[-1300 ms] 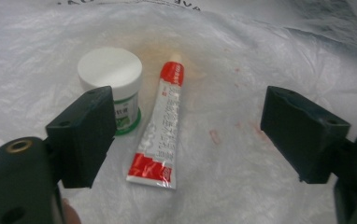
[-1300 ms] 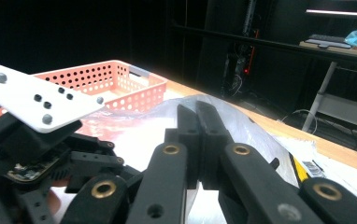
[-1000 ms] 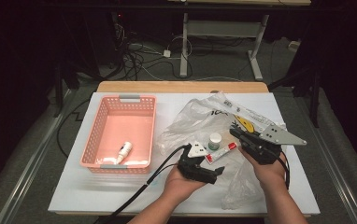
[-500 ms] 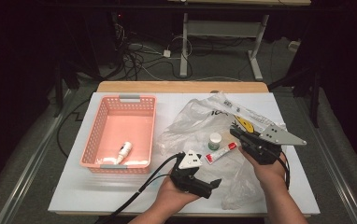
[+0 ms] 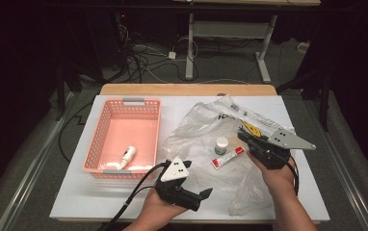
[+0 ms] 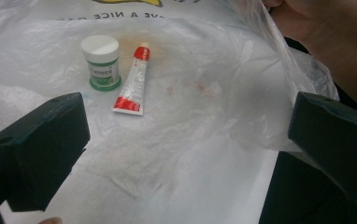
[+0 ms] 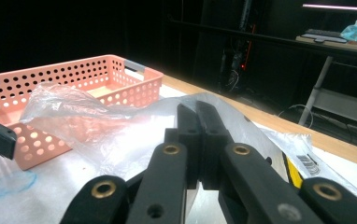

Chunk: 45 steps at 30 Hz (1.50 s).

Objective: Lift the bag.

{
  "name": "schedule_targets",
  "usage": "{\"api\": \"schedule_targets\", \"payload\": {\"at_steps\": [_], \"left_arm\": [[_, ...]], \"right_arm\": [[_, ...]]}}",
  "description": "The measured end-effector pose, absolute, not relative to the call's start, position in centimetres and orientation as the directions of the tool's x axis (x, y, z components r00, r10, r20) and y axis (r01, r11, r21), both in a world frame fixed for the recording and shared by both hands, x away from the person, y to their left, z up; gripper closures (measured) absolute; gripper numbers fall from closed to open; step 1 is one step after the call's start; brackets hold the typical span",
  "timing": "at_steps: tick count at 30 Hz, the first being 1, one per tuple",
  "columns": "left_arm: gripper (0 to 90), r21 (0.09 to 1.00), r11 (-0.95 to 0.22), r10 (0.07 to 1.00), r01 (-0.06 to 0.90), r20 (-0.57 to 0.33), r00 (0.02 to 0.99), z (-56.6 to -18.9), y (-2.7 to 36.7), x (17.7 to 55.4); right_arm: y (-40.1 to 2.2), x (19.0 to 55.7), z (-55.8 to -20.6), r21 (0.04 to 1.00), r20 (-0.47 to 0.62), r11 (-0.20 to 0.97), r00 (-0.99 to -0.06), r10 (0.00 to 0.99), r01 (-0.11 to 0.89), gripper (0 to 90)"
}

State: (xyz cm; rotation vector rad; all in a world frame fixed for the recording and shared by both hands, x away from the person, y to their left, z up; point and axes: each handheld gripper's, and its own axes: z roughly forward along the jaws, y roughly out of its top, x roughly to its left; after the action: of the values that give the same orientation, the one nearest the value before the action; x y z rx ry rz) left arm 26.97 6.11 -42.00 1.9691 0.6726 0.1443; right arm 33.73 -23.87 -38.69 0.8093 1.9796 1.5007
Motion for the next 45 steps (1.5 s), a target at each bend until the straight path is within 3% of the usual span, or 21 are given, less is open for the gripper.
{"api": "schedule_targets", "payload": {"at_steps": [20,45], "left_arm": [[0.0,0.854,-0.305,0.604,0.422,-0.170,0.779,-41.6,11.6,27.5],[0.0,0.839,-0.205,0.786,0.504,-0.166,0.596,-41.8,20.1,30.5]], "right_arm": [[-24.4,33.8,-38.7,0.968,-0.044,0.198,-0.676,0.735,0.152,90.0],[-24.7,33.8,-38.6,0.970,-0.039,0.190,-0.673,0.738,0.151,90.0]]}}
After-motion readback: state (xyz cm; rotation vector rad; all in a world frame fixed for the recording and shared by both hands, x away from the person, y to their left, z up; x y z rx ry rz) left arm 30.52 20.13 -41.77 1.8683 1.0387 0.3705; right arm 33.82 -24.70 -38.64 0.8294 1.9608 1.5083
